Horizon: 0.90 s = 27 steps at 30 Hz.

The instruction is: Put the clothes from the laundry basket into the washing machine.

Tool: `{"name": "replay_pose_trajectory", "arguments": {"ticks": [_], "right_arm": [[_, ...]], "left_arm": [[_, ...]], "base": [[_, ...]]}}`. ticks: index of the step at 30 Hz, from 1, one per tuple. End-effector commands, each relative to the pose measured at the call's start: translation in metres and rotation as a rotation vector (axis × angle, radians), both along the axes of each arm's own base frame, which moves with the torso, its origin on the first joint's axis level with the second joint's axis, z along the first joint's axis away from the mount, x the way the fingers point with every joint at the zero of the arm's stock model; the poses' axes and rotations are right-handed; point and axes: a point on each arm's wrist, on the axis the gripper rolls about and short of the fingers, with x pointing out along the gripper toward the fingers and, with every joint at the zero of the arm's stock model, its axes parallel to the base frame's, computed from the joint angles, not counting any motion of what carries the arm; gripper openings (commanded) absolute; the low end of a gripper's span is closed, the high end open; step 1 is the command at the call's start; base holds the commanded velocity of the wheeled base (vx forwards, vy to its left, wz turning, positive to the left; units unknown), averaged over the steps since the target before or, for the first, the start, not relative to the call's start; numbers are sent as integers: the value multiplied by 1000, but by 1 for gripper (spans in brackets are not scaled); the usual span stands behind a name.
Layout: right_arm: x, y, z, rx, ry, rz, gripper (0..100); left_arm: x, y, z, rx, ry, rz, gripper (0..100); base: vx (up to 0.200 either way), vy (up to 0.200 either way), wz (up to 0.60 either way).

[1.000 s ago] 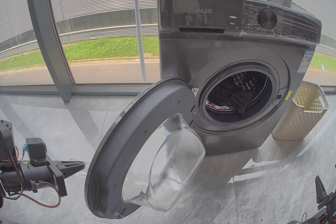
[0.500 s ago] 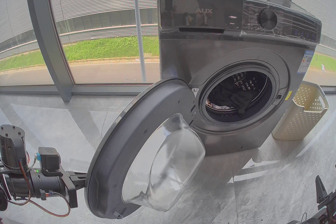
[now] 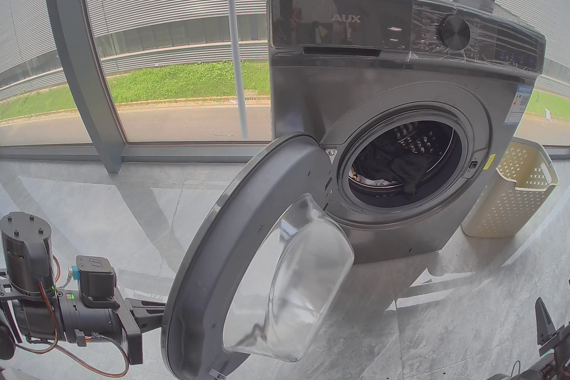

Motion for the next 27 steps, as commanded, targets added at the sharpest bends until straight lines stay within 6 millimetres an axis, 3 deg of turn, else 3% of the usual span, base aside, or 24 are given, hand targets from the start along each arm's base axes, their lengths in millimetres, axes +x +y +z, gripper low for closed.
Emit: {"name": "replay_pose_trajectory", "arguments": {"ticks": [1,8,21,27], "right_arm": [[-1,0,0,0,-16,0,100],[-1,0,0,-2,-16,0,100],[-1,0,0,-2,-16,0,100],[-1,0,0,-2,-16,0,100]], "left_arm": [[4,-16,8,-17,-4,-73,0],[9,-34,14,-33,1,-136,0],[7,-67,6,-45,54,-251,0],[22,-87,5,-51,59,-261,0]], "base": [[0,0,0],[0,0,0],[0,0,0],[0,0,0]]}}
